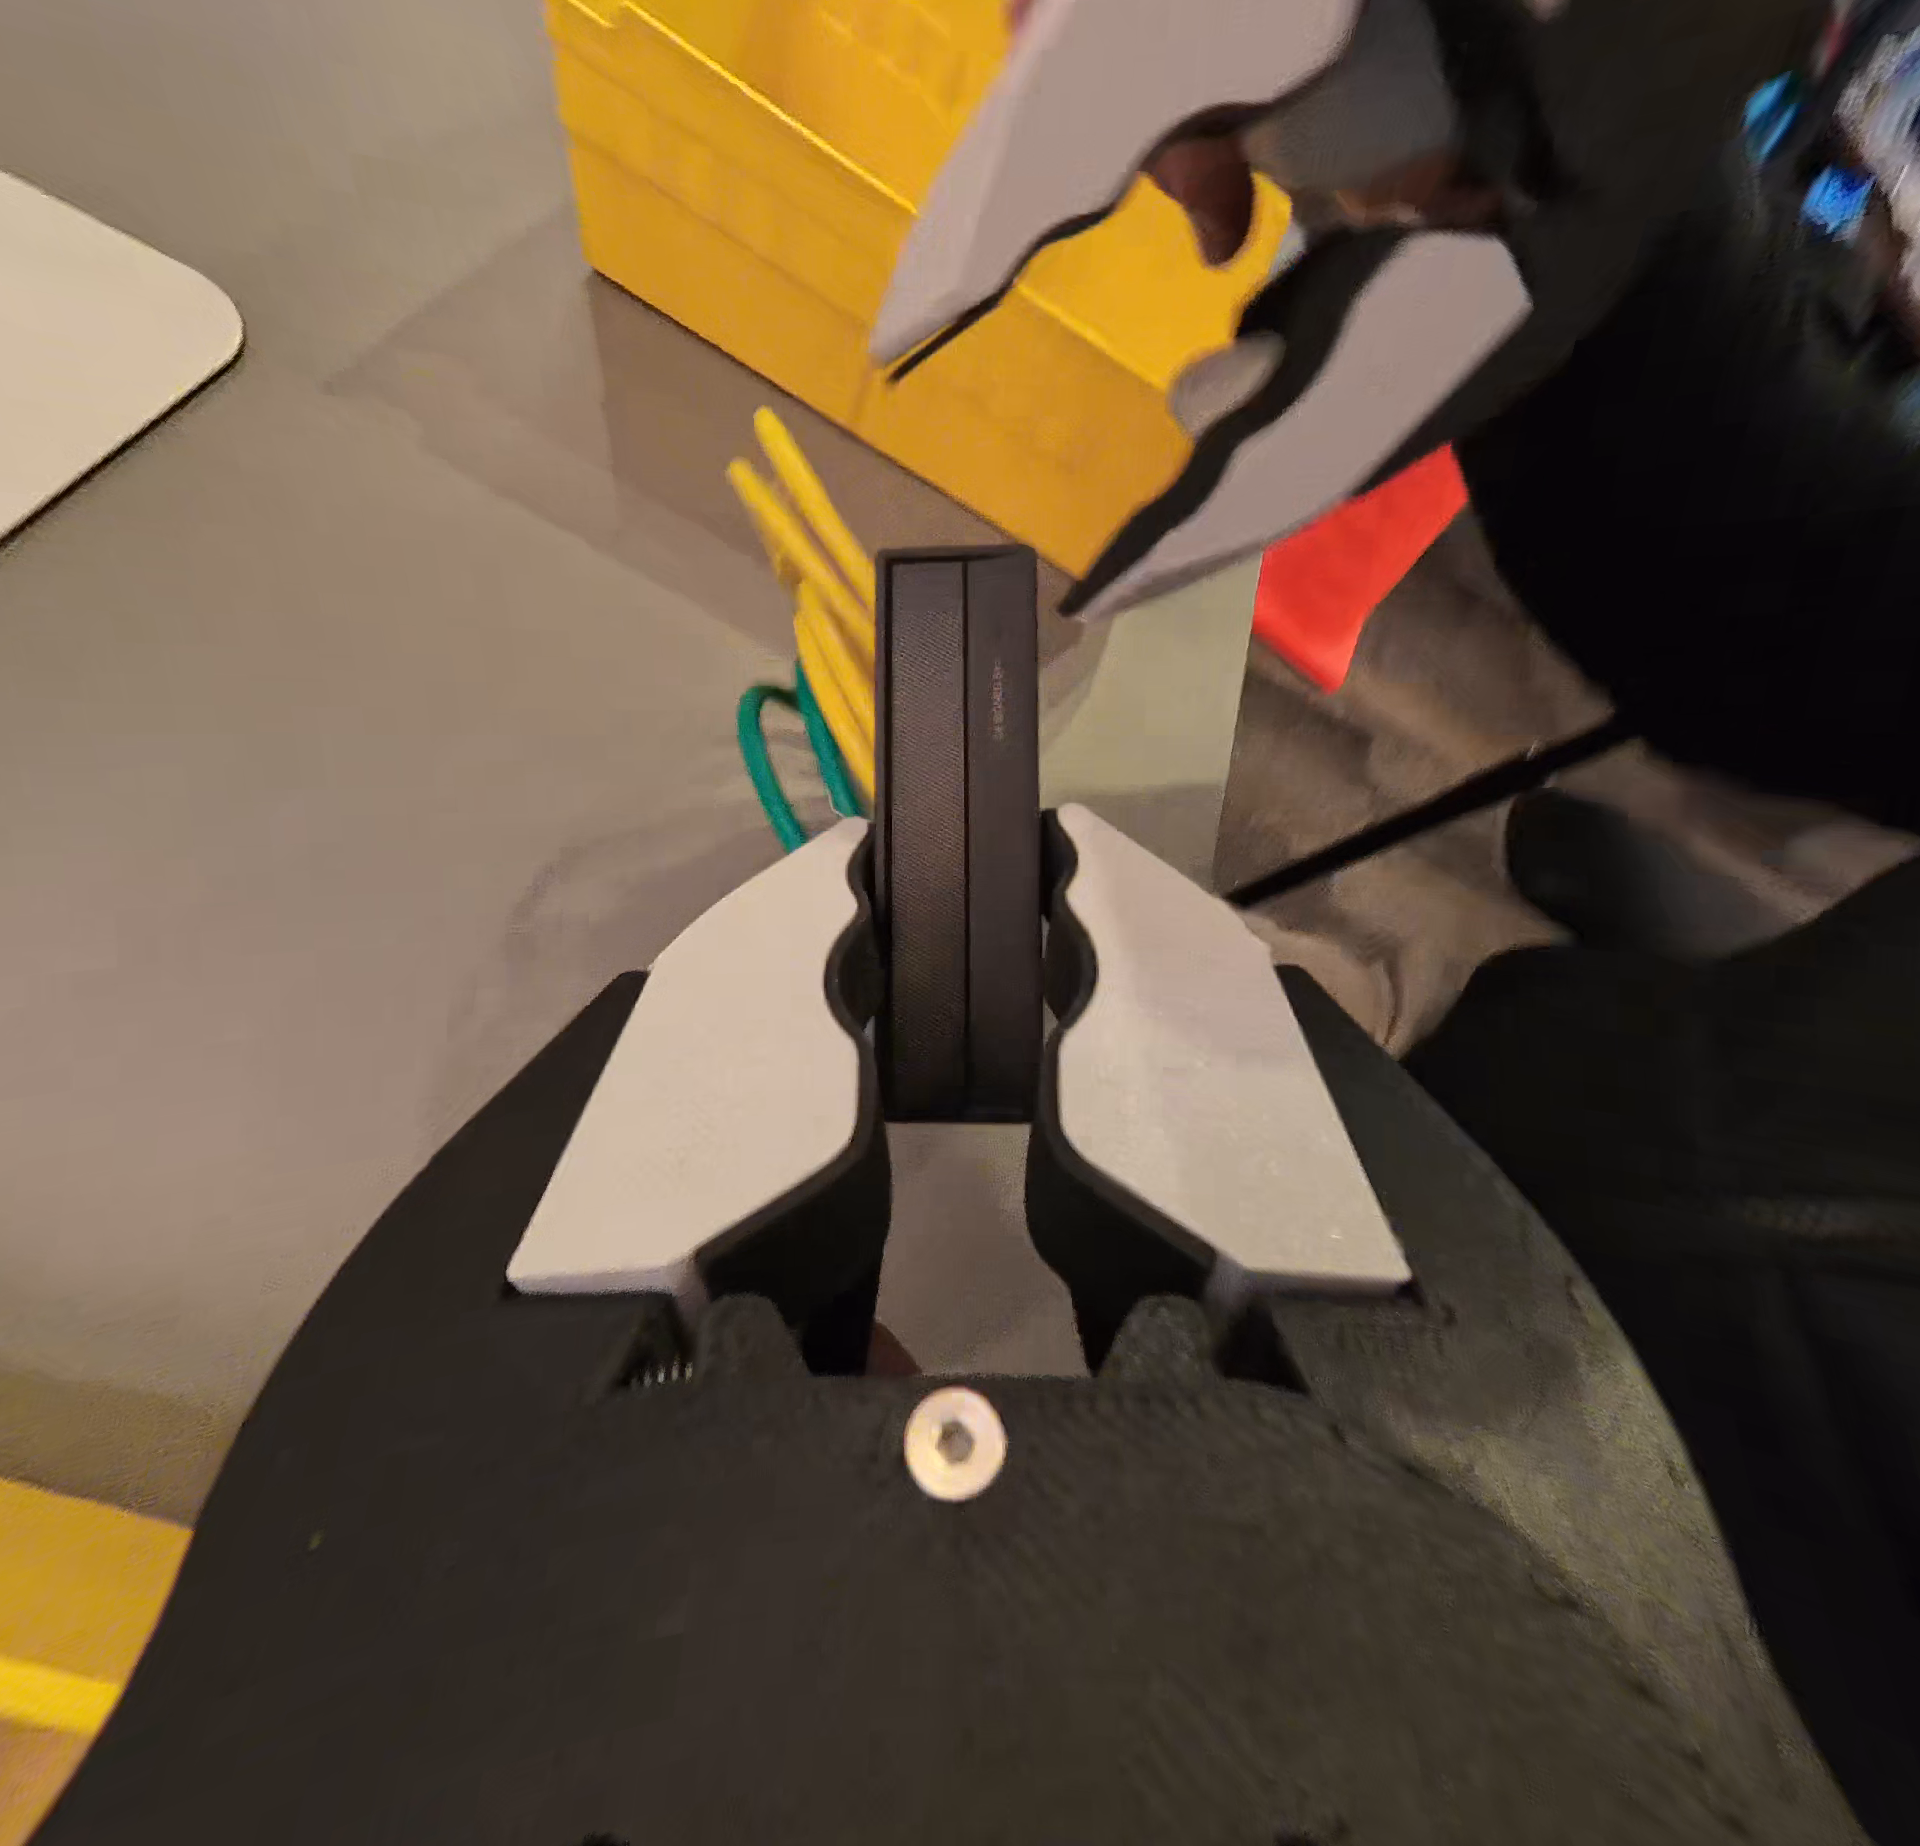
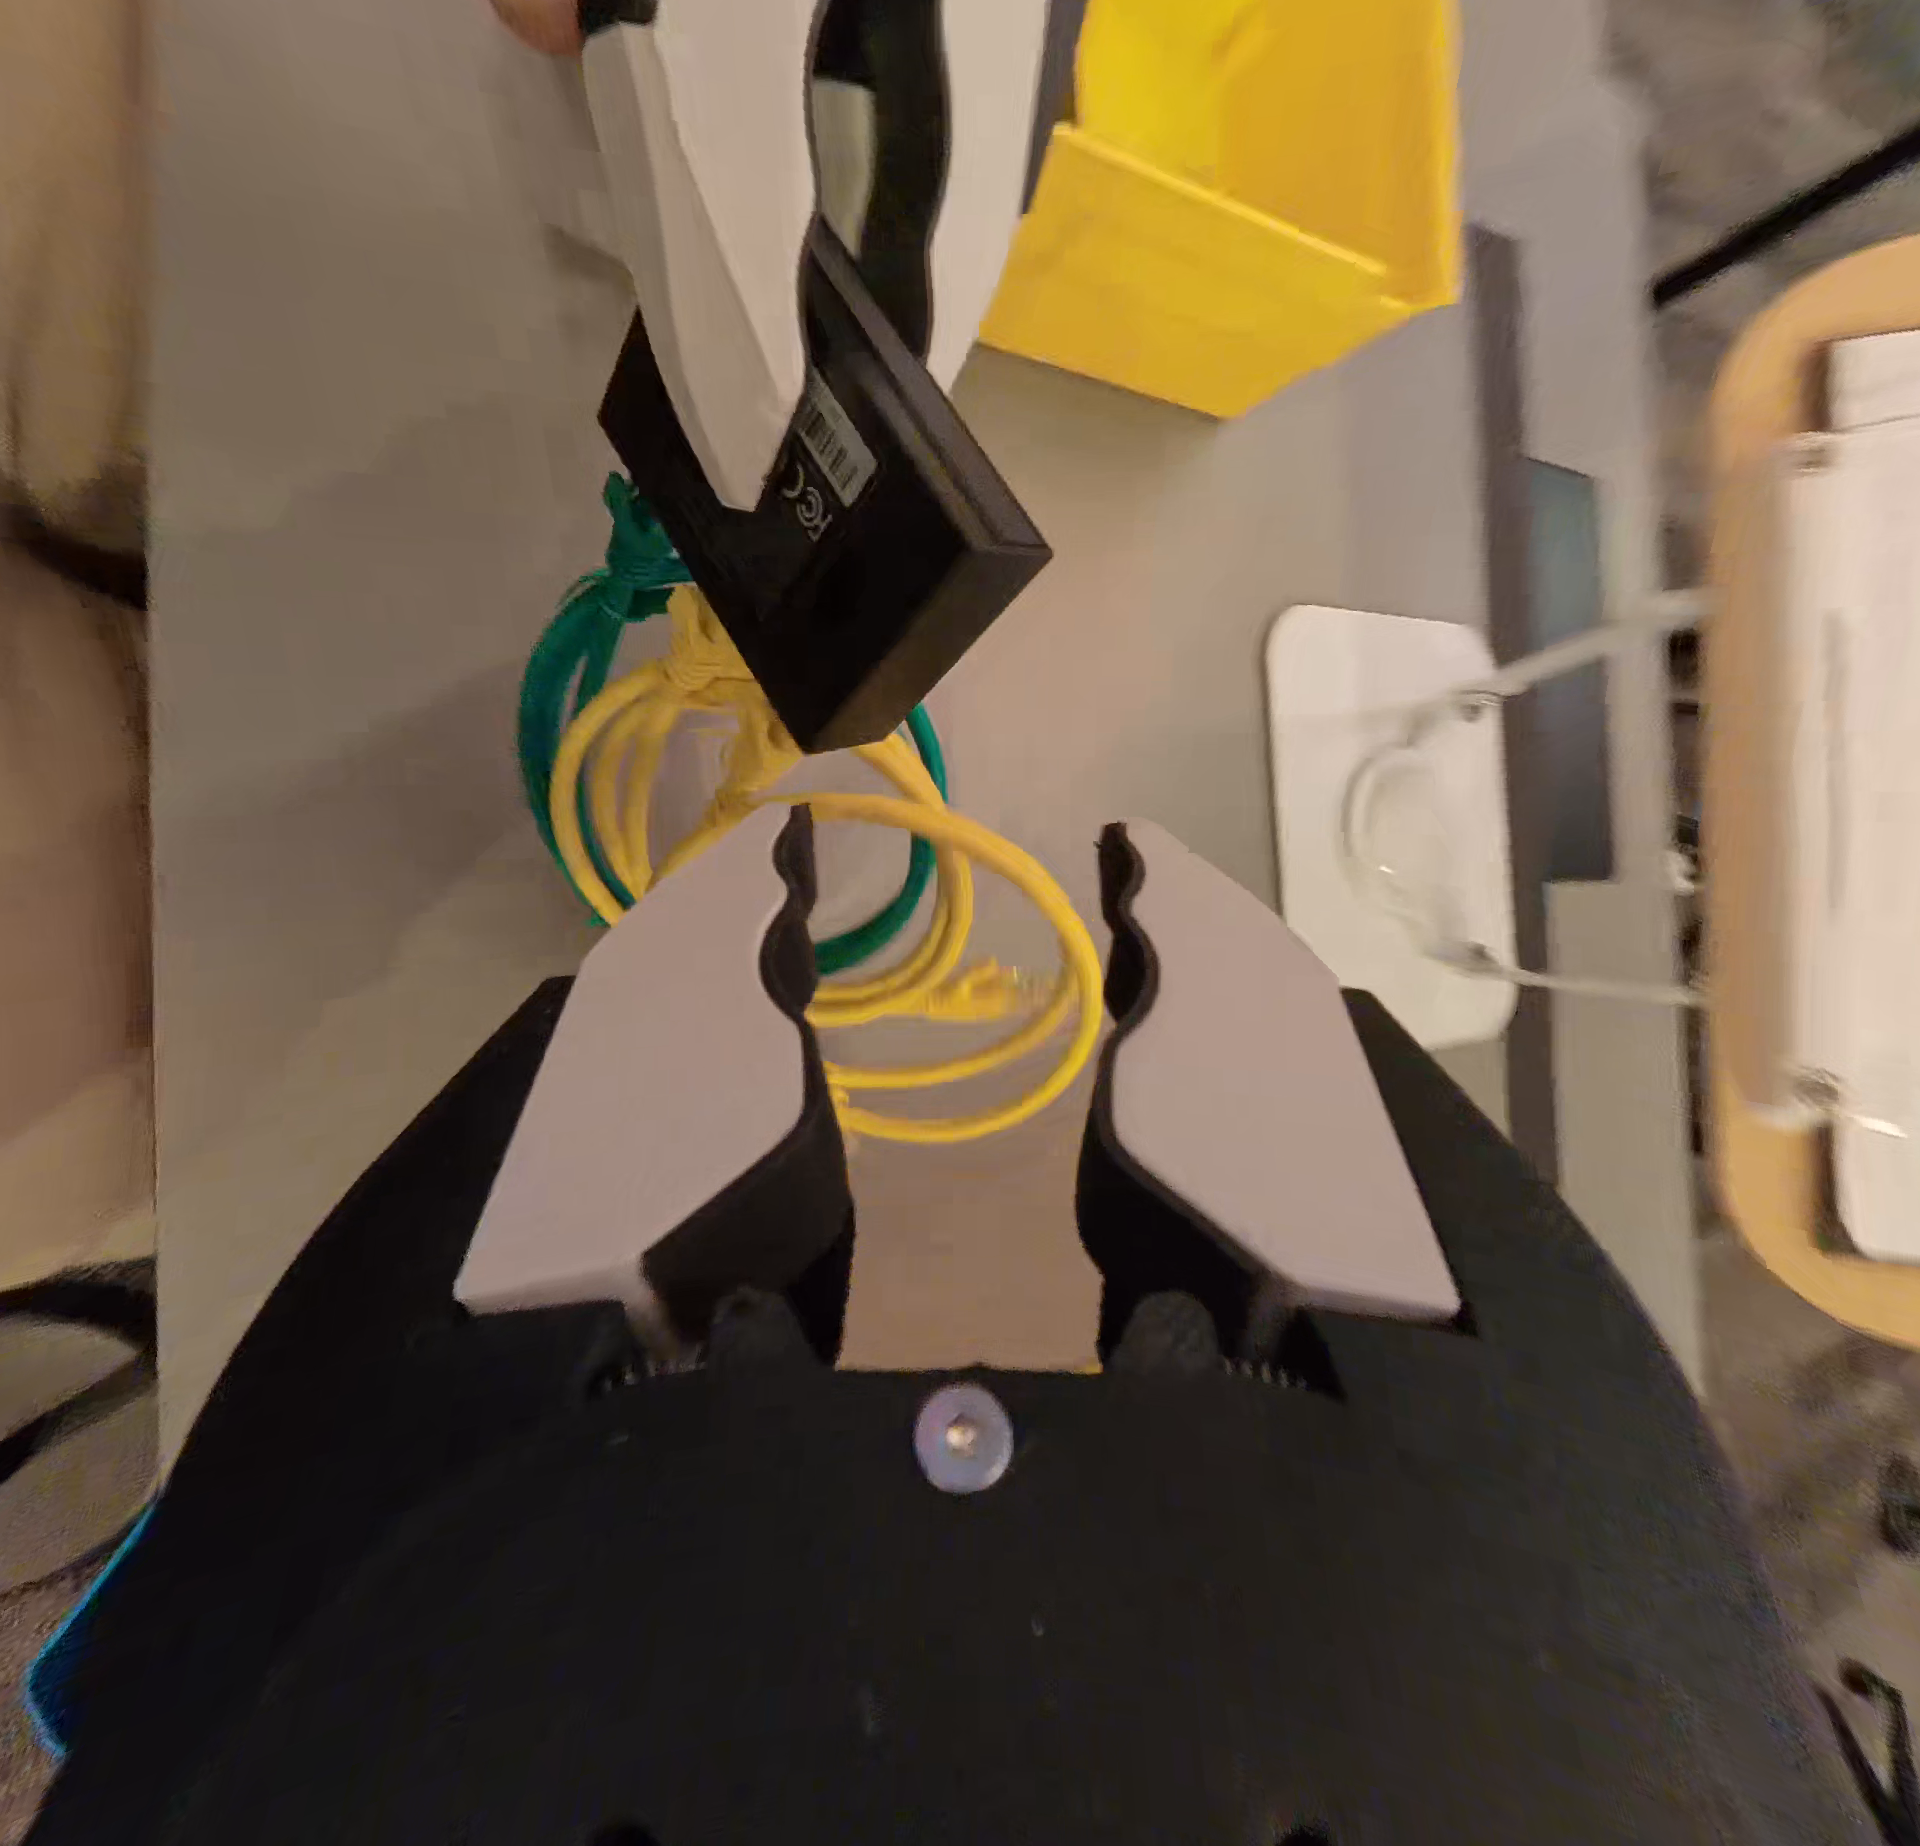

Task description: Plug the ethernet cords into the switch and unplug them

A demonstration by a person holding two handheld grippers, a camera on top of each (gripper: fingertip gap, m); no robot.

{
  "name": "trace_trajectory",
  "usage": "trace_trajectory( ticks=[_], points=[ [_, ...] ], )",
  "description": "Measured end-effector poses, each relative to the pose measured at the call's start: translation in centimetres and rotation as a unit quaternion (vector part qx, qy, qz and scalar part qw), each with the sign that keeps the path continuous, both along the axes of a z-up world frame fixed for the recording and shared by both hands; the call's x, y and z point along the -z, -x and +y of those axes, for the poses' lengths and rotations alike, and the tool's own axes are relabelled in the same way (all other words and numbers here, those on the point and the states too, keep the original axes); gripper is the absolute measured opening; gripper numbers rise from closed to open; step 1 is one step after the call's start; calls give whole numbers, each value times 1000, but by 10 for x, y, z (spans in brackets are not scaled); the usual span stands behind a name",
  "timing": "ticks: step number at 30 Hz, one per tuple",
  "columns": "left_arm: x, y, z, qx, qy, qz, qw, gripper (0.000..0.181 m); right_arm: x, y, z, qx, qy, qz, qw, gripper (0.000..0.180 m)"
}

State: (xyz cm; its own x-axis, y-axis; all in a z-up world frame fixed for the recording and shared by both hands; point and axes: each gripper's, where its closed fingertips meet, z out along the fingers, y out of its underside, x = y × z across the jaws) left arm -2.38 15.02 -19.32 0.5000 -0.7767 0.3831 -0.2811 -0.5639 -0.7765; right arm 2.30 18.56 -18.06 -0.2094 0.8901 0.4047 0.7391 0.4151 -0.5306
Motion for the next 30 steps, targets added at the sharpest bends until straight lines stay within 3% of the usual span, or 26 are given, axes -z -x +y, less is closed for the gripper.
trace_trajectory(
  ticks=[4,8,12,14,17,19,22,25,30],
  points=[
    [0,6,9,-69,41,-60,995,27,-8,-1,-28,59,20,50,997,67],
    [-3,8,19,-132,65,-113,983,27,19,7,-50,135,18,78,988,75],
    [-15,4,28,-178,89,-191,961,27,53,18,-49,180,-70,80,978,79],
    [-20,-1,29,-190,100,-221,951,27,51,14,-28,201,-201,75,956,77],
    [-27,-7,27,-206,121,-270,933,27,34,14,-13,208,-286,92,931,69],
    [-26,-9,24,-215,136,-295,921,27,28,10,-4,197,-322,95,921,44],
    [-25,-8,23,-212,165,-338,902,30,20,5,-1,180,-325,98,923,28],
    [-26,-14,14,-180,158,-329,914,50,14,-3,0,169,-290,99,937,16],
    [-39,-12,11,-160,33,-261,951,78,6,-10,0,159,-271,111,943,14]
  ],
)
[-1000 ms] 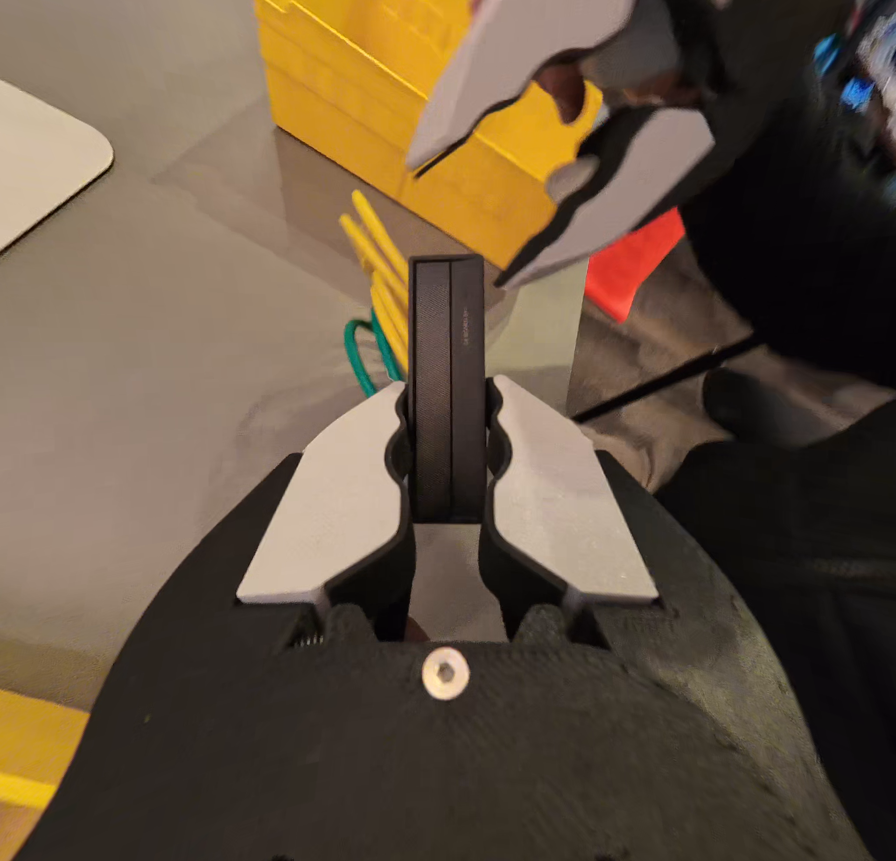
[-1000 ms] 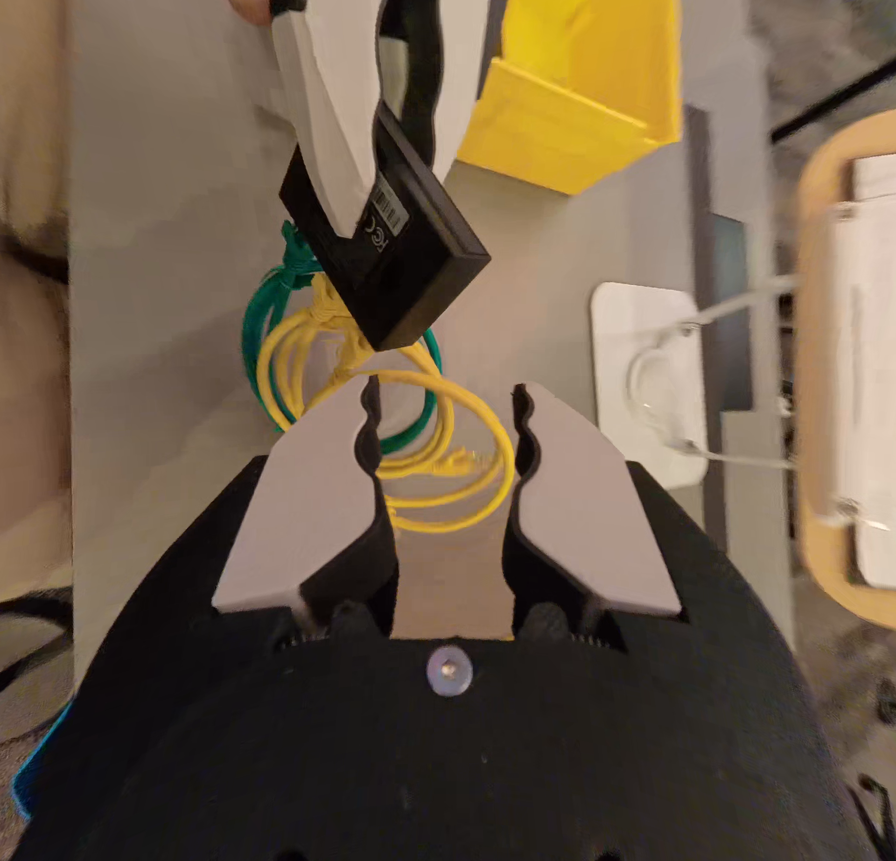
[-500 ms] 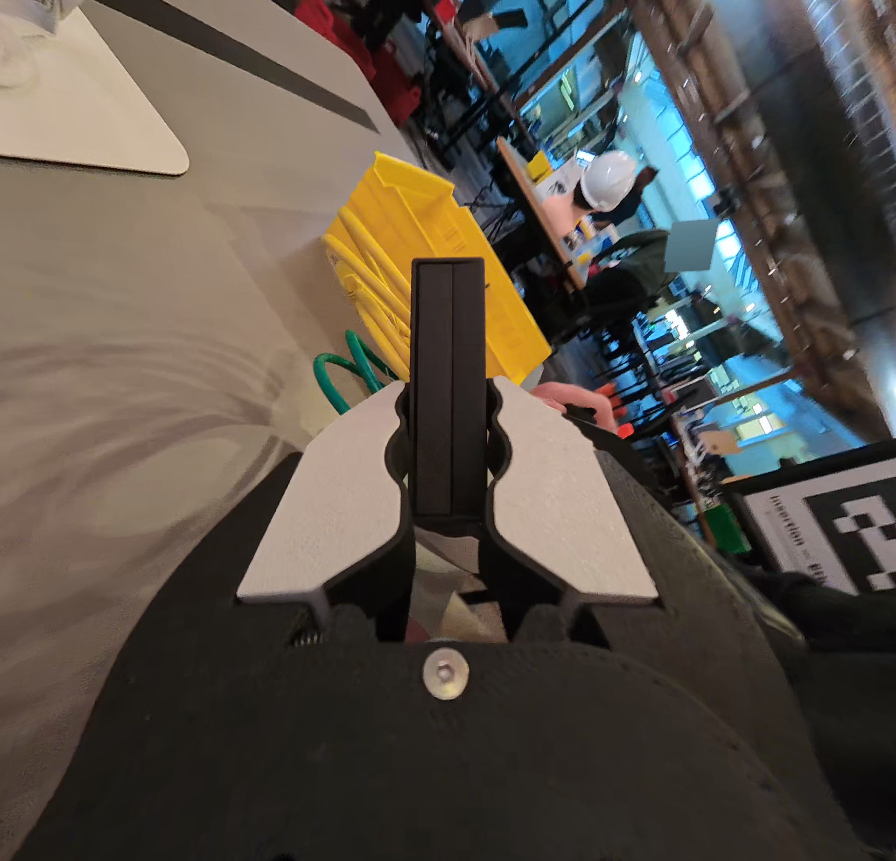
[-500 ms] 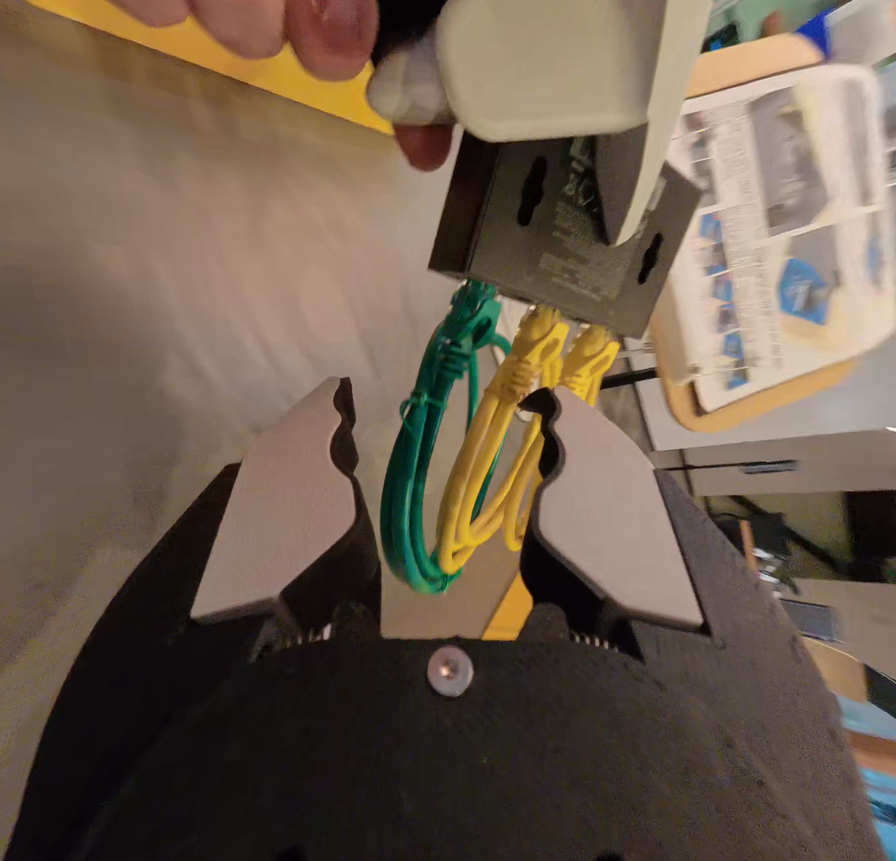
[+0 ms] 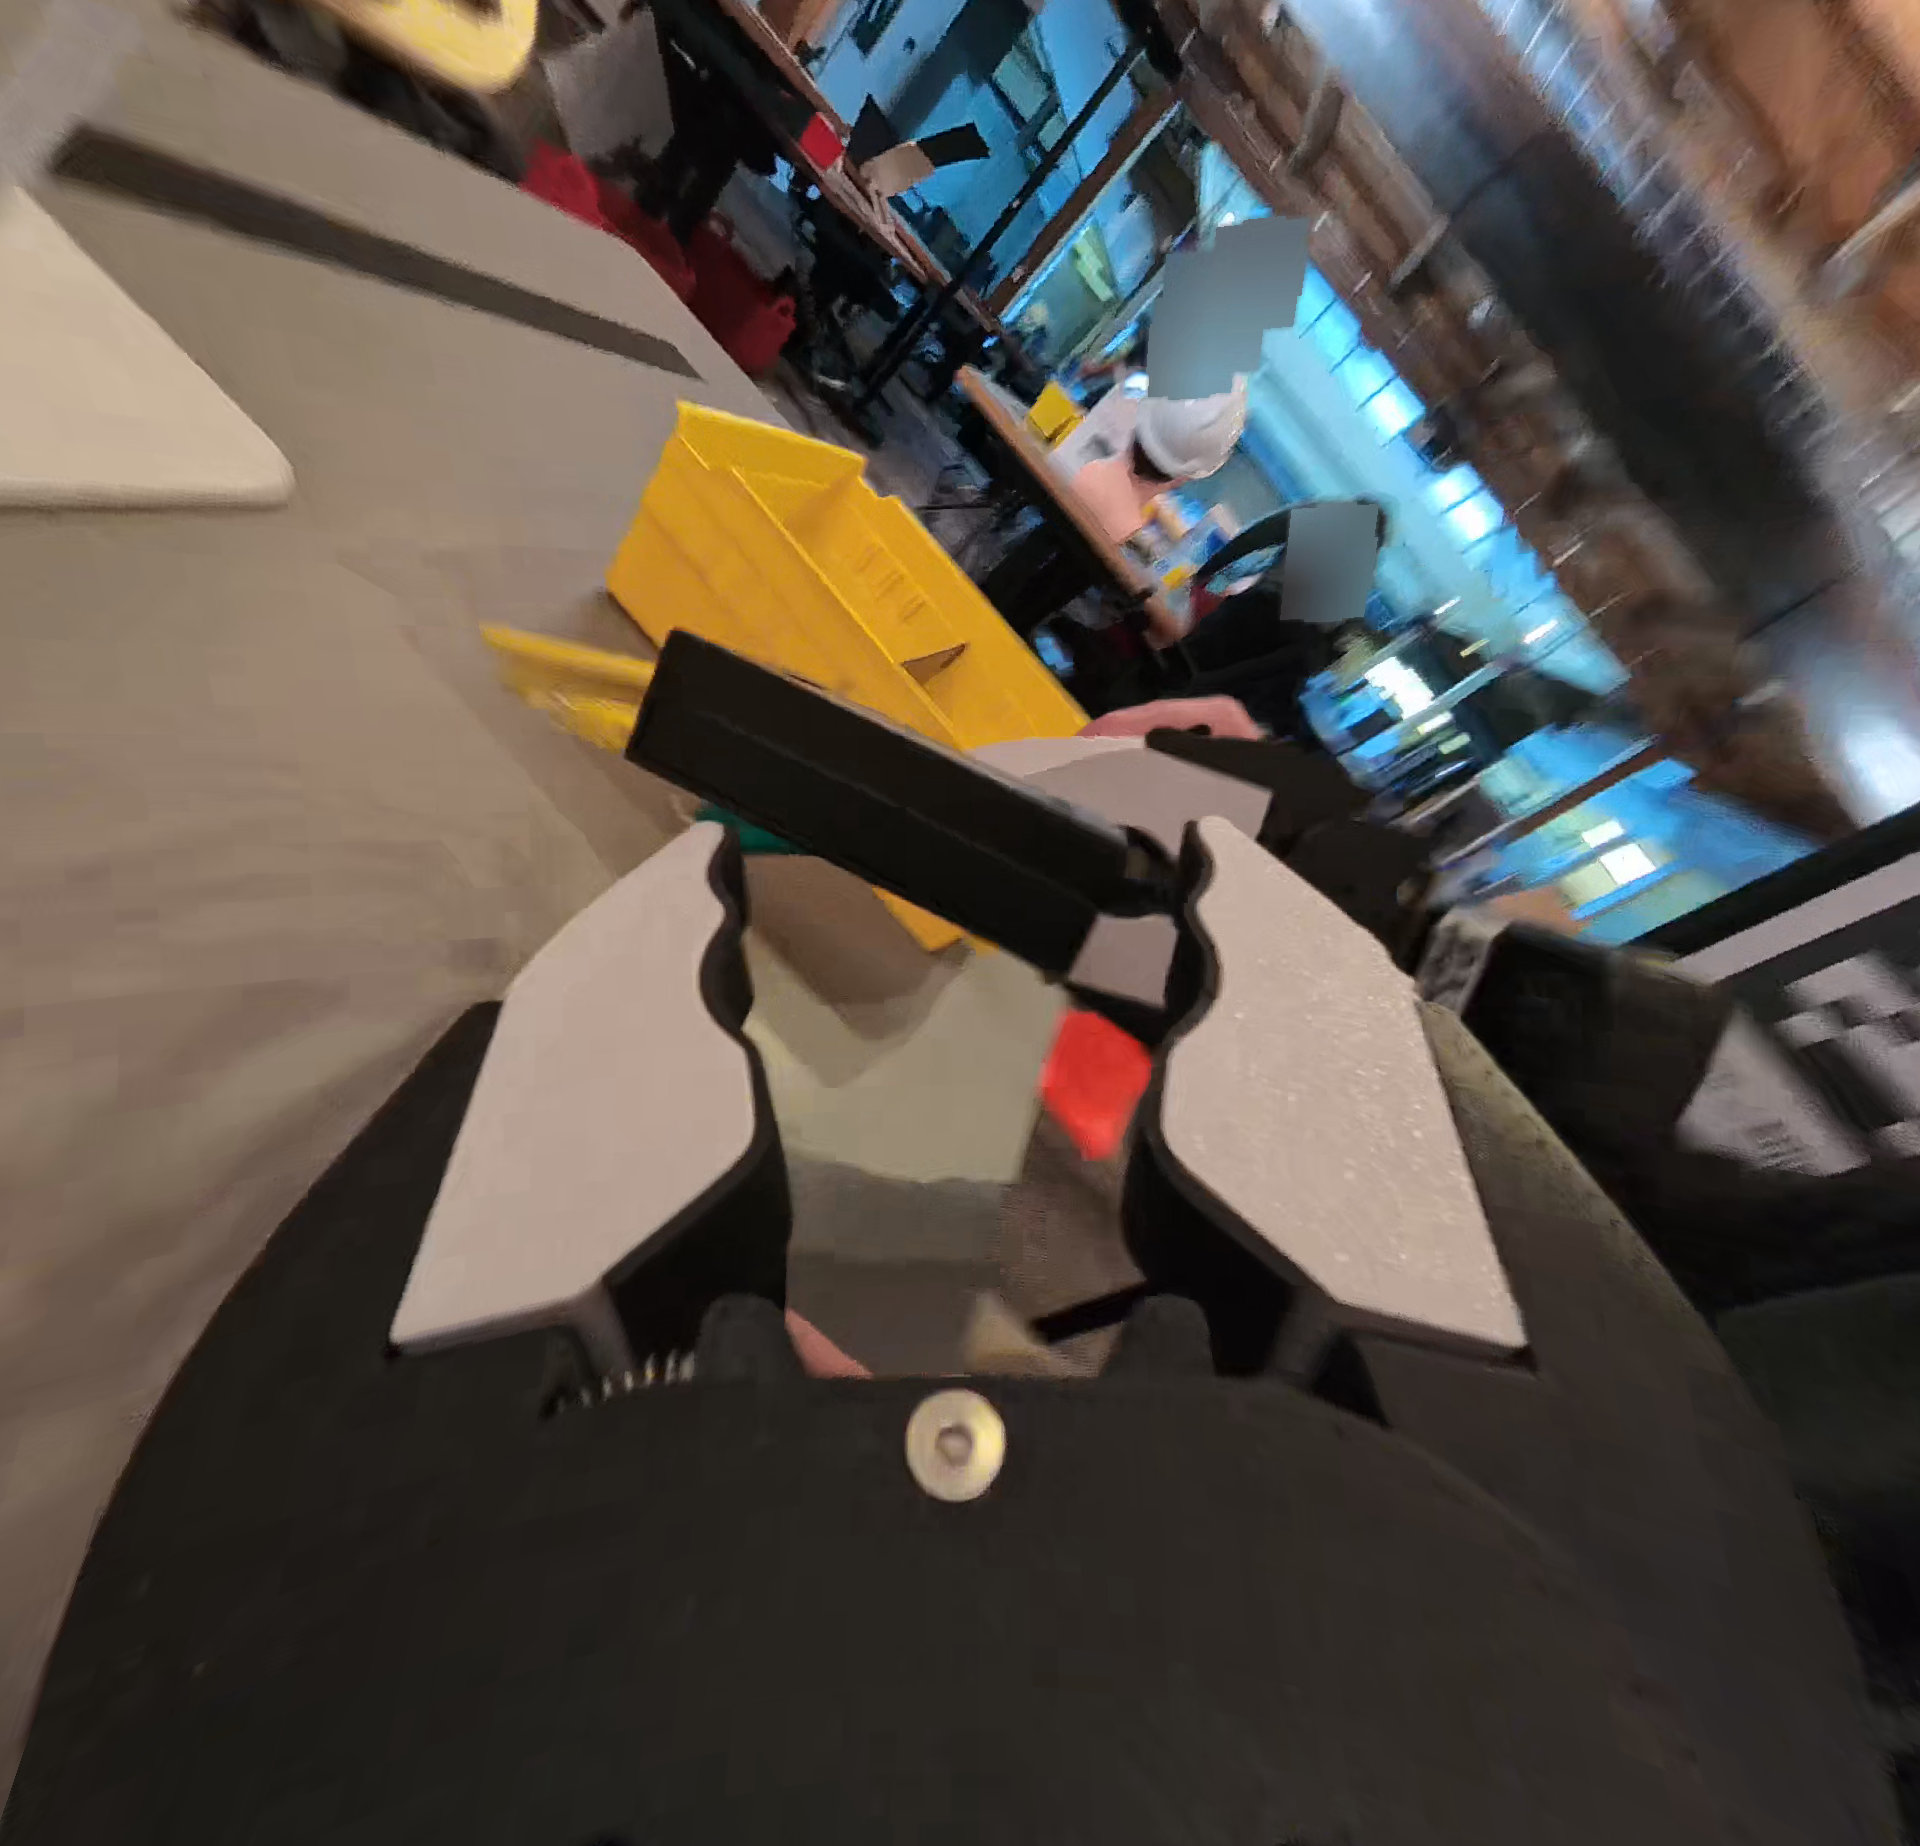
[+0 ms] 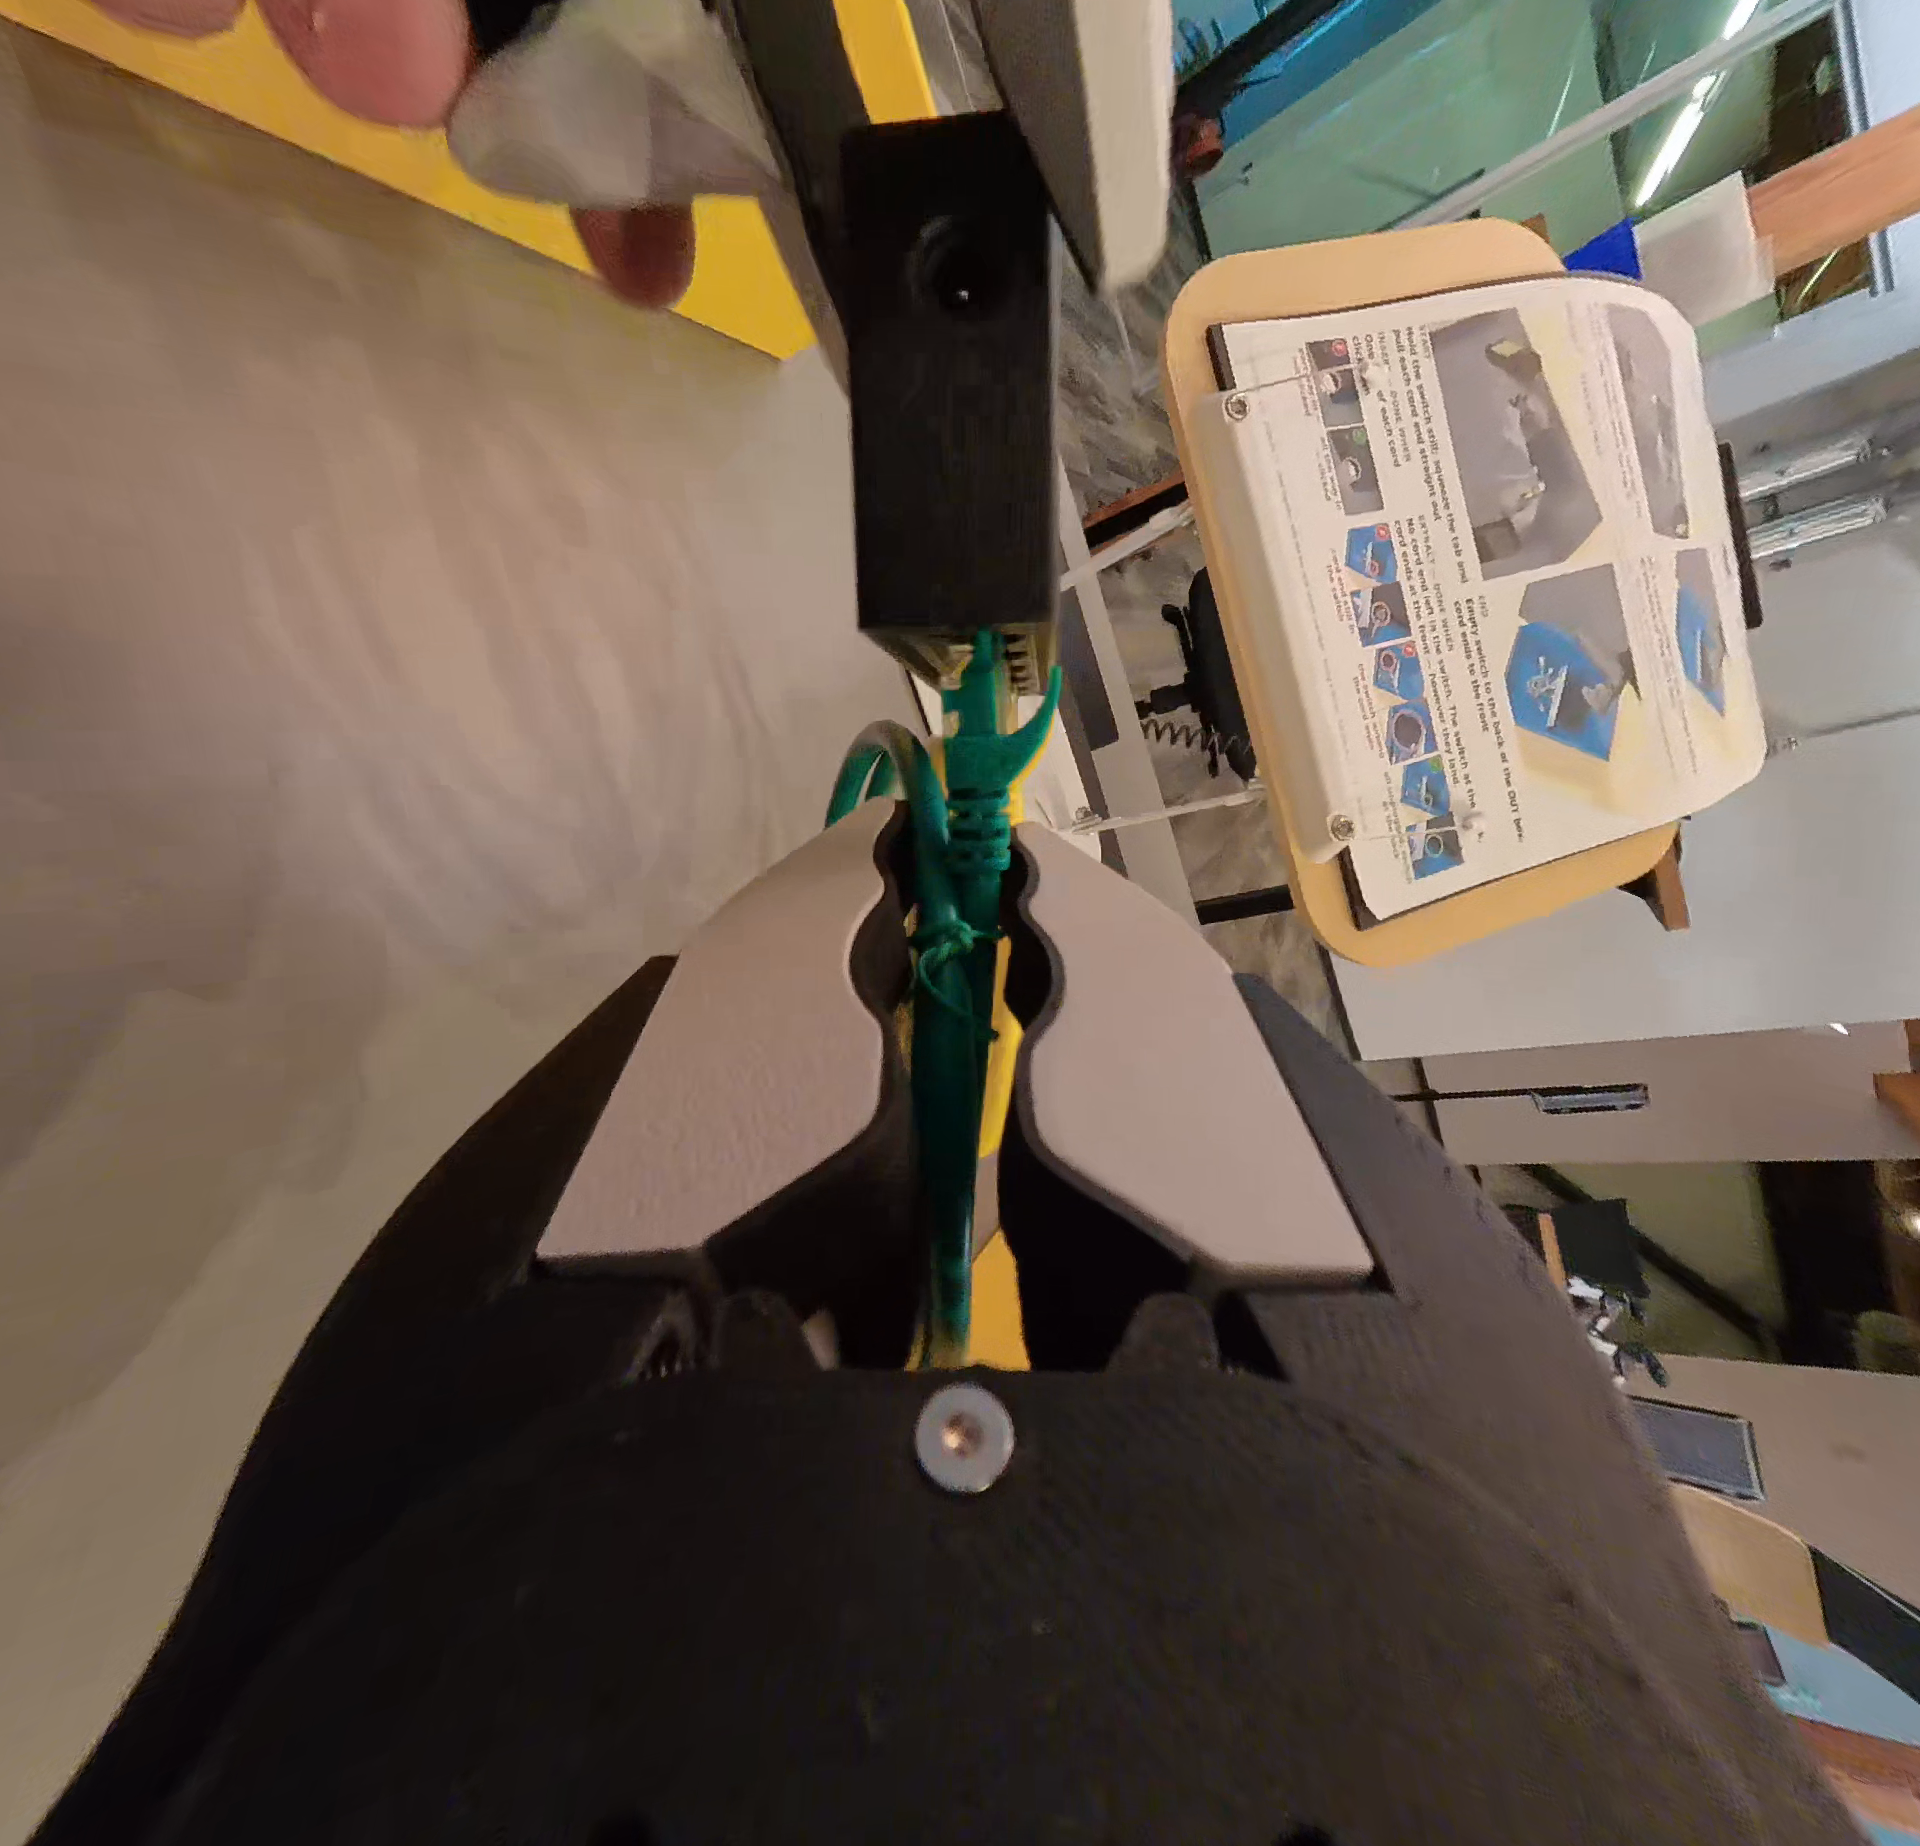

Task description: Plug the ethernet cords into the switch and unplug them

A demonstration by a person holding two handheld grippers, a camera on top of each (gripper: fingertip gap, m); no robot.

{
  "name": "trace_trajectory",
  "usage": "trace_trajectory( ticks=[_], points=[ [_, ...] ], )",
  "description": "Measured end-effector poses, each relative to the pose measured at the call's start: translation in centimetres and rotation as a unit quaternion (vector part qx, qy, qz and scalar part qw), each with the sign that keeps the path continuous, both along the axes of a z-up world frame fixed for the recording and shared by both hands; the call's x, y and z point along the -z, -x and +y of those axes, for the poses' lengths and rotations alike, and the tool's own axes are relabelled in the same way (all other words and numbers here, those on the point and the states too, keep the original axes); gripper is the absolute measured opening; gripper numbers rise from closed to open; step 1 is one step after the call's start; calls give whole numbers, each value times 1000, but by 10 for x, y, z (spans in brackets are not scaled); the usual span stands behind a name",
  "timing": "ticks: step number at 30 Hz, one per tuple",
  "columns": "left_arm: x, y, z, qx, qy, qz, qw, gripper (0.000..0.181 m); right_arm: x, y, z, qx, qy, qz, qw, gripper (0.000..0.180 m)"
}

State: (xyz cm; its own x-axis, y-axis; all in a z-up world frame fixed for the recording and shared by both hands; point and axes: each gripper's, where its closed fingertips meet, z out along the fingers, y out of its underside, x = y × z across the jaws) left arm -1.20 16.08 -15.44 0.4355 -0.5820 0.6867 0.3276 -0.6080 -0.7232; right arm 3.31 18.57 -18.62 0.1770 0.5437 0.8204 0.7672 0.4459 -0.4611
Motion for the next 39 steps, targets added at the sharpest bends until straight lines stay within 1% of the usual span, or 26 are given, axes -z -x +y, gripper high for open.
trace_trajectory(
  ticks=[2,3,4,5,6,7,9,11,14,16,18,22,26,28,30,33,39],
  points=[
    [-2,7,1,-16,-76,97,992,90,-1,-4,-1,-16,4,1,1000,13],
    [-6,9,1,-18,-109,125,986,95,-2,-6,-2,-18,4,2,1000,13],
    [-10,9,0,-12,-129,132,983,101,-2,-7,-3,-23,0,0,1000,13],
    [-11,7,0,1,-143,148,979,112,-1,-7,-6,-34,-2,-4,999,13],
    [-5,6,0,12,-153,180,972,121,-2,-6,-9,-43,-5,-1,999,13],
    [-1,4,1,23,-159,198,967,126,-3,-5,-11,-48,-5,6,999,13],
    [4,-4,-4,55,-158,195,966,131,-3,-3,-16,-58,-11,7,998,13],
    [12,-12,-9,85,-146,197,966,130,-3,-2,-20,-67,-23,4,998,13],
    [12,-22,-16,115,-128,160,972,123,-1,0,-26,-85,-40,-11,995,13],
    [16,-21,-15,119,-118,153,974,109,0,0,-29,-96,-50,-20,994,13],
    [22,-23,-18,129,-109,149,974,110,1,-1,-30,-104,-52,-25,993,13],
    [27,-24,-19,128,-118,155,972,110,4,-2,-31,-113,-56,-31,992,13],
    [28,-24,-19,122,-127,166,970,109,5,-2,-30,-117,-51,-26,991,13],
    [26,-24,-18,112,-128,156,973,109,5,-1,-30,-123,-46,-21,991,15],
    [26,-23,-15,97,-125,150,976,109,6,0,-29,-121,-21,-12,992,23],
    [25,-21,-11,76,-110,130,982,109,8,1,-28,-118,-19,-9,993,38],
    [26,-18,-7,36,-96,107,989,109,16,-3,-31,-101,16,-7,995,43]
  ],
)
